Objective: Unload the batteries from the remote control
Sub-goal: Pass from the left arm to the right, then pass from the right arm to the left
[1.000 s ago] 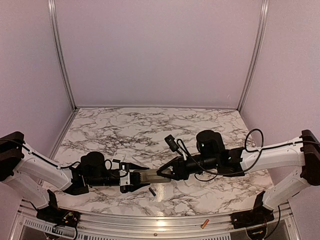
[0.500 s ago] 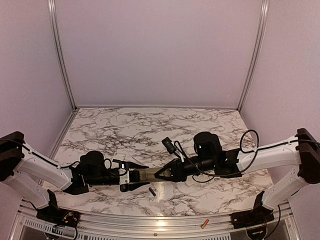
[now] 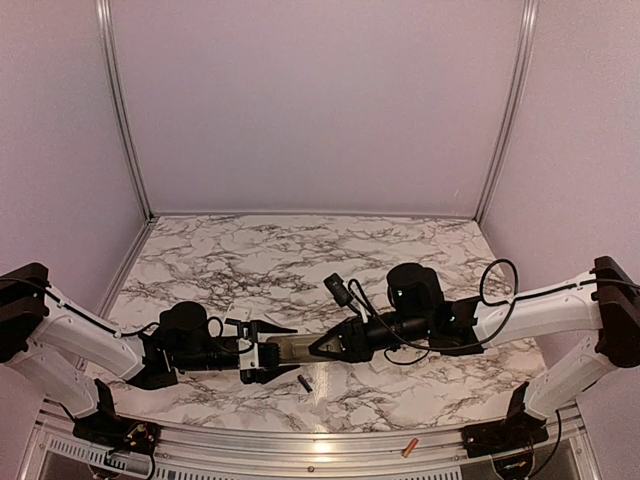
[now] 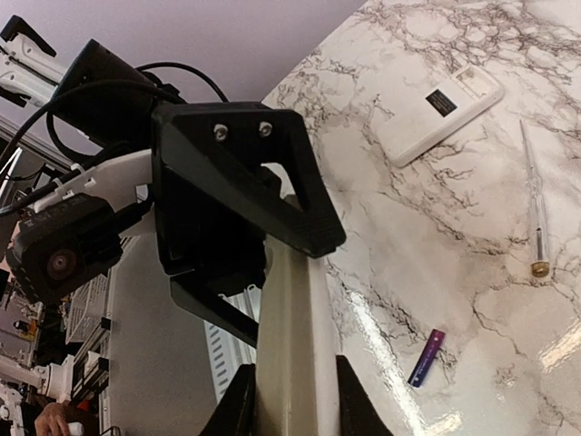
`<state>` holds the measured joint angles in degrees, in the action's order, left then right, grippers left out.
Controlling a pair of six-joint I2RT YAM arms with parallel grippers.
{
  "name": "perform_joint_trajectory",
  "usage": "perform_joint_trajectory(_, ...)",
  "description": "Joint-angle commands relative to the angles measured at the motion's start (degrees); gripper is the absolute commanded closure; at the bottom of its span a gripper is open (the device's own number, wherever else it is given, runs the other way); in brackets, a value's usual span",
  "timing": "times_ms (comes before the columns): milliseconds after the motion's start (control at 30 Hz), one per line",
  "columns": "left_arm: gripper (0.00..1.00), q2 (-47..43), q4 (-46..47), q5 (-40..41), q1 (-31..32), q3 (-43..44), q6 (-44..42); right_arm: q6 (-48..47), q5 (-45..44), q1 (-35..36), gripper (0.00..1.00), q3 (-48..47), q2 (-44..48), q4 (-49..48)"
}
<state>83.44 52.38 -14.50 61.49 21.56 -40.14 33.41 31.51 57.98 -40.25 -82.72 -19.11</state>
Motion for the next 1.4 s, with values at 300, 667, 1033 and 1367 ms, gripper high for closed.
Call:
perform_joint_trajectory(300,0.04,0.98,-0.64,0.27,-0.32,-0.82,-0.9,-2.96,-0.4,0.55,1.0,-0.67,1.29,1.32)
perform_joint_trajectory(667,0.2,3.55,-1.67,0.82,-0.32,1.58,-0.71,-1.14,0.26,0.55,1.0,-0.31,0.49,-0.81)
perform_joint_trajectory(1033,0.31,6.06,1.44,1.52,-0.24,2.26,-0.78,2.21,-0.17,0.55,1.0,0.0,-1.03,-4.08)
perform_joint_trajectory(1367,0.32,6.82,3.21,3.71,0.2,2.12,-1.73,3.83,-0.29,0.53,1.0,0.17,-2.76,-5.55)
